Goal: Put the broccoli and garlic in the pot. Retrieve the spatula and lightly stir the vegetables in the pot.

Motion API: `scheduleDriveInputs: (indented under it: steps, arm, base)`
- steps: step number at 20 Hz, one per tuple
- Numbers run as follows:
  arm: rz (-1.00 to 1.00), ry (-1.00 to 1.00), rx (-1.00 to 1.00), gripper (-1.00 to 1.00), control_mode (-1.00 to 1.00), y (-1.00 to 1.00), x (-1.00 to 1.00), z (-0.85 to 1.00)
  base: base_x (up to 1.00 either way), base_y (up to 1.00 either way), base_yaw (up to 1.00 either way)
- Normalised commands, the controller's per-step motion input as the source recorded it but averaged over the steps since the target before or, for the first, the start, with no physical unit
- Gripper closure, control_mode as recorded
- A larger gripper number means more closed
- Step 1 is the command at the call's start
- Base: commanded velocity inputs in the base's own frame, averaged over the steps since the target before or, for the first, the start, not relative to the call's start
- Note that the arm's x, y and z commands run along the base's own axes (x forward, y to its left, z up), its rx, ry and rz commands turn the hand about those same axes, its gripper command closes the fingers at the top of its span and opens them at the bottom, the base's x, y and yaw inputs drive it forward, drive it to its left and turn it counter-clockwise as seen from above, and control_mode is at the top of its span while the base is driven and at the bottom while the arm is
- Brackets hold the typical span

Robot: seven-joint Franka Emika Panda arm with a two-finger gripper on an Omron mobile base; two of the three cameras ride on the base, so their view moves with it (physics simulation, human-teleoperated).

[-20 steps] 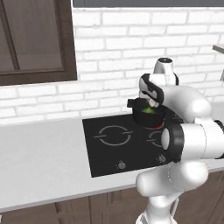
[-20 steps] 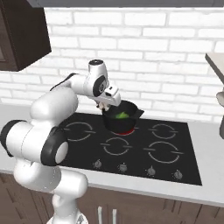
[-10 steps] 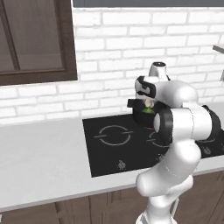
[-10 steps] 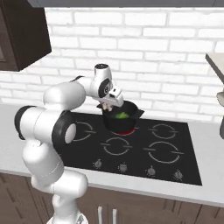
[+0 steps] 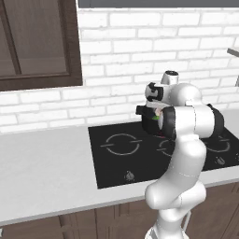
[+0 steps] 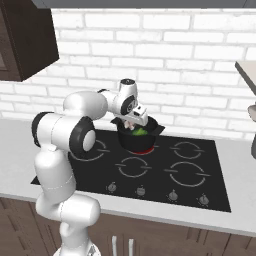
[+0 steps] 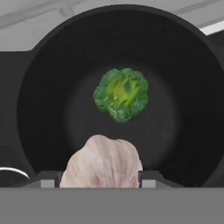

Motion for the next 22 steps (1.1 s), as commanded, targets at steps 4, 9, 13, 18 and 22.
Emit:
scheduleDriveInputs:
  steps: [4,9,13,18,22]
  arm:
    - [0.0,0.0,0.0,-1.0,-1.0,-0.09,0.2,-0.23]
    - [0.0,0.0,0.0,-1.0,-1.0,0.0,0.0,0.0]
    - [0.01,0.02,0.0,-1.0,-1.0,0.02,0.0,0.01]
    - [0.0,-0.01,0.03,-1.0,-1.0,0.01,-0.26,0.62]
    - [0.02,-0.01,0.08,-1.0,-1.0,0.05,-0.83,1.0]
  base:
    - [0.0,0.0,0.0]
    - [0.0,0.0,0.0]
    - [0.0,0.0,0.0]
    - [0.0,0.0,0.0]
    - [0.0,0.0,0.0]
